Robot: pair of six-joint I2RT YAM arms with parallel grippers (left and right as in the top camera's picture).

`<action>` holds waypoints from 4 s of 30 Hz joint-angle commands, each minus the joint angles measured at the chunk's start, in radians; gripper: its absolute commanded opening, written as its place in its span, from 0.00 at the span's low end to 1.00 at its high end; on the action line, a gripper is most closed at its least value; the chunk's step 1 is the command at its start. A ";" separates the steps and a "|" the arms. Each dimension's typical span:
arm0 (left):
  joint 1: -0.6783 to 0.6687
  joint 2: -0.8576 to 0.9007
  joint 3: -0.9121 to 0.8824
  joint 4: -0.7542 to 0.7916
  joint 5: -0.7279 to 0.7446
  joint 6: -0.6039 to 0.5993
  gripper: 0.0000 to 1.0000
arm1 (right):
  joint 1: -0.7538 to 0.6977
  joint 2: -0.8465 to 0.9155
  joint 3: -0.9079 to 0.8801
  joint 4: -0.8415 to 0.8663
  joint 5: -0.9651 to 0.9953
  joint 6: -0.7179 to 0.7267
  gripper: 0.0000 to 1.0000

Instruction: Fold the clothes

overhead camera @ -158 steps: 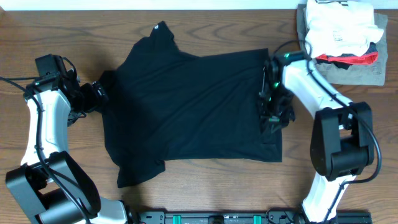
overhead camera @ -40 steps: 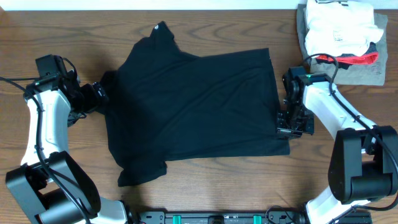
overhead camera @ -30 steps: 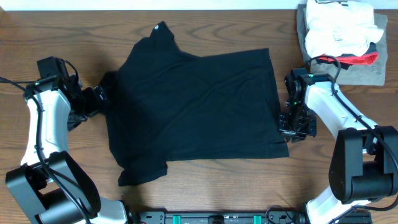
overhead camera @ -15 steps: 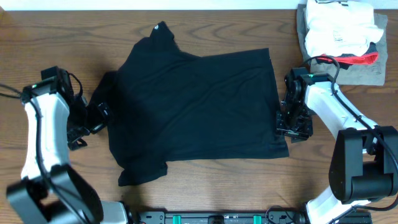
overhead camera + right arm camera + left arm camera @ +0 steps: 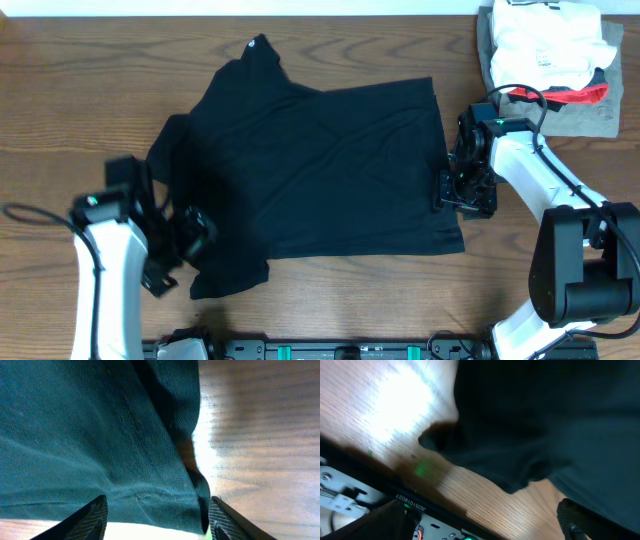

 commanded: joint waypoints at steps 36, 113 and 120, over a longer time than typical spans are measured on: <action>-0.367 0.233 -0.317 0.424 -0.043 -0.116 0.44 | -0.010 -0.010 0.013 0.041 -0.011 -0.042 0.61; -0.367 0.232 -0.192 0.414 -0.130 -0.068 0.06 | 0.144 -0.103 -0.263 0.251 0.046 0.068 0.05; -0.352 0.232 -0.186 0.401 -0.141 -0.065 0.06 | 0.100 -0.103 -0.199 0.197 0.046 0.066 0.01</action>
